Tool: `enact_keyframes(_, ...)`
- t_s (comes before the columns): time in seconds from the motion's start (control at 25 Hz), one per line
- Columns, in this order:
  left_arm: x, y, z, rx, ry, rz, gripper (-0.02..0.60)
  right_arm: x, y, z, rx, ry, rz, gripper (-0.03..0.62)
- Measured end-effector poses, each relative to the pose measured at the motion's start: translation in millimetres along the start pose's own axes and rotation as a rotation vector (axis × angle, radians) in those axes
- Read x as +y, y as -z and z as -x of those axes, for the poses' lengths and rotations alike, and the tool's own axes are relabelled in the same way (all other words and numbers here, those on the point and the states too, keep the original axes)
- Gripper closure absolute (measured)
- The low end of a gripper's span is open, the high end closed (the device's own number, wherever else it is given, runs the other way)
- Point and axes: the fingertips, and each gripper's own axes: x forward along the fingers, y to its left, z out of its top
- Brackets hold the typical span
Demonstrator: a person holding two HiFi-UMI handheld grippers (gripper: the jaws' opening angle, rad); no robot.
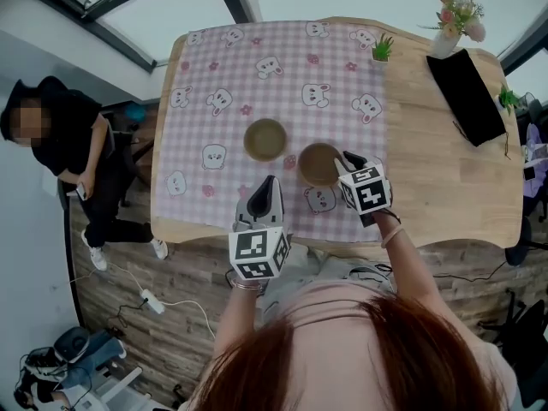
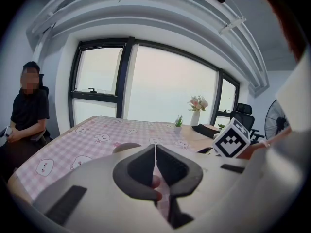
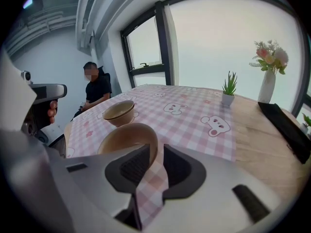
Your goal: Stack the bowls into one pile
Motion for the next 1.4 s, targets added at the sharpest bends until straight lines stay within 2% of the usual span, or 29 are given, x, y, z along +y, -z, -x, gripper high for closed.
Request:
enact_keyframes(0.4, -0.1, 6.2, 1.9, 0.005, -0.054, 0.015, 0.566, 4.0, 6.3, -21.0, 0.018, -0.064, -0.020, 0.508)
enact_keyframes(0.72, 6.4, 6.8, 2.9, 0.013, -0.058, 0.006, 0.566, 7.9, 4.4, -22.9, 0.014, -0.077, -0.040, 0.569)
enact_keyframes(0.96, 11.0, 6.2, 4.1, 0.010, -0.022, -0.002, 0.566, 12.9, 3.7, -14.8, -0.010, -0.065, -0.082, 0.576)
enact_keyframes(1.4, 14.2, 1.6, -7.5, 0.019, 0.090, -0.026, 0.566, 5.0, 3.3, 2.4, -0.038, 0.023, -0.139, 0.579)
